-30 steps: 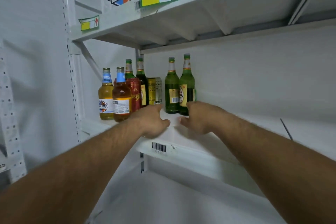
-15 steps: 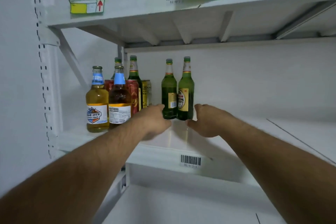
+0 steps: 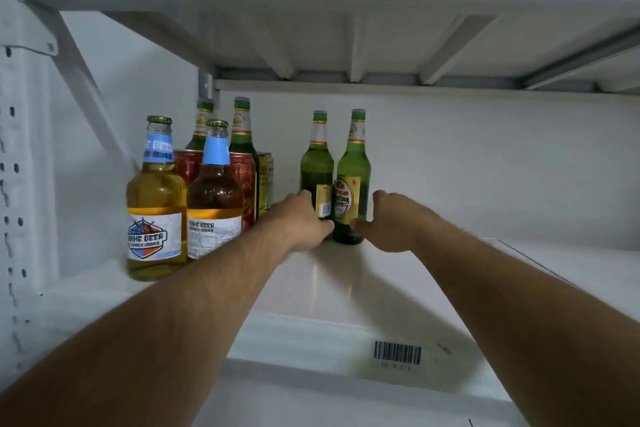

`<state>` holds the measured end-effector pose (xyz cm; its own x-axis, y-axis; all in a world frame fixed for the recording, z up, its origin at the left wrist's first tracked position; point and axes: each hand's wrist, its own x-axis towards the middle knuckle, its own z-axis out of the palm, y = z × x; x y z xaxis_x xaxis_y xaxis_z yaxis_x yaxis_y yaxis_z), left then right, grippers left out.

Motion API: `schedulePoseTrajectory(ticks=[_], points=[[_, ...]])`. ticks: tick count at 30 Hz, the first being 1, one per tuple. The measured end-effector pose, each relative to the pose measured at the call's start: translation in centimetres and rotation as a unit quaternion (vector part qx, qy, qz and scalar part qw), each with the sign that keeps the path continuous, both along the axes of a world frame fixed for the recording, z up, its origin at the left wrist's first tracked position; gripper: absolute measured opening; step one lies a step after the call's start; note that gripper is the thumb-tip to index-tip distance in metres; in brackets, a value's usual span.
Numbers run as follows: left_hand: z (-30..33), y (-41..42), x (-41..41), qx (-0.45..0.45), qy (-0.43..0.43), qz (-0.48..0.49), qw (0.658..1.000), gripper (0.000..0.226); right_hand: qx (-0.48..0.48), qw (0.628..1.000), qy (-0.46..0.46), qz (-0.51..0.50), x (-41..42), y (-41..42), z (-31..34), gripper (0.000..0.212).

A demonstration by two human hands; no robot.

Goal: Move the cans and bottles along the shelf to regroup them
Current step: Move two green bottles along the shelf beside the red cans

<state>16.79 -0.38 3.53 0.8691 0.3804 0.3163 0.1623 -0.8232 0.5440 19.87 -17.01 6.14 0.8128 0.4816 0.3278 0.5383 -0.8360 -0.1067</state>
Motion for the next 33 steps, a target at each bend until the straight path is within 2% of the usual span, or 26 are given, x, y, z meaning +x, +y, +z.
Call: schedulePoseTrajectory(ticks=[5, 8, 11, 14, 16, 23, 28, 33], points=[[0.0, 1.7, 4.3, -0.051, -0.038, 0.025, 0.998, 0.074, 0.076, 0.997, -0.015, -0.006, 5.7, 2.1, 0.8, 0.043], [0.6, 2.5, 6.1, -0.128, -0.068, 0.027, 0.989, 0.078, 0.173, 0.985, 0.007, 0.012, 8.5, 3.4, 1.6, 0.051], [1.0, 3.0, 7.5, -0.206, -0.082, 0.009, 0.975, 0.064, 0.283, 0.954, 0.09, 0.029, 10.1, 4.4, 2.5, 0.048], [0.6, 3.5, 8.4, -0.24, -0.083, -0.025, 0.967, 0.037, 0.351, 0.924, 0.141, 0.052, 11.6, 5.0, 2.4, 0.044], [-0.2, 3.8, 9.1, -0.26, -0.089, -0.035, 0.961, 0.038, 0.369, 0.916, 0.151, 0.053, 12.3, 5.1, 2.2, 0.044], [-2.0, 4.4, 11.0, -0.272, -0.103, -0.014, 0.957, 0.065, 0.41, 0.894, 0.169, 0.058, 13.6, 4.9, 1.6, 0.05], [-2.0, 4.0, 10.6, -0.262, -0.132, 0.014, 0.956, 0.067, 0.435, 0.889, 0.134, 0.051, 13.9, 5.1, 0.7, 0.056], [-1.3, 2.8, 8.9, -0.254, -0.136, -0.016, 0.957, 0.06, 0.452, 0.885, 0.103, 0.035, 13.1, 3.5, 1.4, 0.059]])
